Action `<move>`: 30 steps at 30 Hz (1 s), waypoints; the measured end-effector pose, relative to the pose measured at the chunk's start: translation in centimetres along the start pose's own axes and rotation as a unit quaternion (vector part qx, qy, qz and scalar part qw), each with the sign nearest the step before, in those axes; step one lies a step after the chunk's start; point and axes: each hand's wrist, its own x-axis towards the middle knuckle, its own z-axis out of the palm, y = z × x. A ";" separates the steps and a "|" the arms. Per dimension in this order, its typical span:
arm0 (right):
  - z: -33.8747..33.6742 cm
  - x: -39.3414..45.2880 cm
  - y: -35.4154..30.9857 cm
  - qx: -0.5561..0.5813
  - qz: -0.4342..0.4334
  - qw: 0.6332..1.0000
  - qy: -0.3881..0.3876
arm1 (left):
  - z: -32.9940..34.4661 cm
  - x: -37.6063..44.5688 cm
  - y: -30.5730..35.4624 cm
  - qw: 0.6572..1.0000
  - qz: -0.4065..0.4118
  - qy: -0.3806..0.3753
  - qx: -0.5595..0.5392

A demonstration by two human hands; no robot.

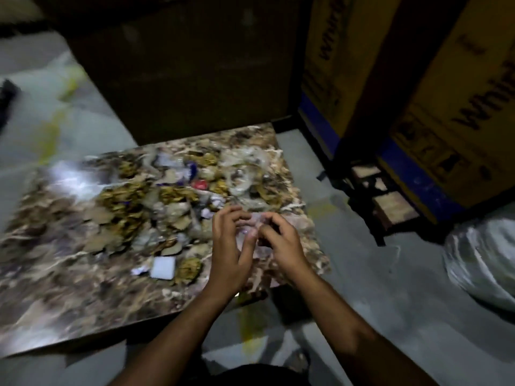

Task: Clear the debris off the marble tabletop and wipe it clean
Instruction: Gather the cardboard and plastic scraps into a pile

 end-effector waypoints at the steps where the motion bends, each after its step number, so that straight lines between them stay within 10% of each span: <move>1: 2.7 0.6 -0.5 0.061 0.032 0.997 -0.024 | -1.9 0.4 -1.2 0.999 -0.027 0.020 -0.018; 8: 19.1 3.7 -2.2 0.134 0.097 0.982 -0.091 | -14.9 2.8 -11.3 0.987 -0.157 0.021 -0.032; 13: 24.8 6.5 -2.7 0.141 0.117 0.979 -0.095 | -21.6 4.3 -15.1 0.929 -0.260 -0.066 -0.257; 21: 24.1 13.5 -2.4 -0.166 -0.020 0.985 0.040 | -22.4 10.1 -19.5 0.968 -0.231 0.041 -0.087; 30: 22.6 20.2 0.1 -0.607 -0.175 0.767 -0.114 | -18.8 14.4 -23.2 0.939 -0.224 -0.046 0.258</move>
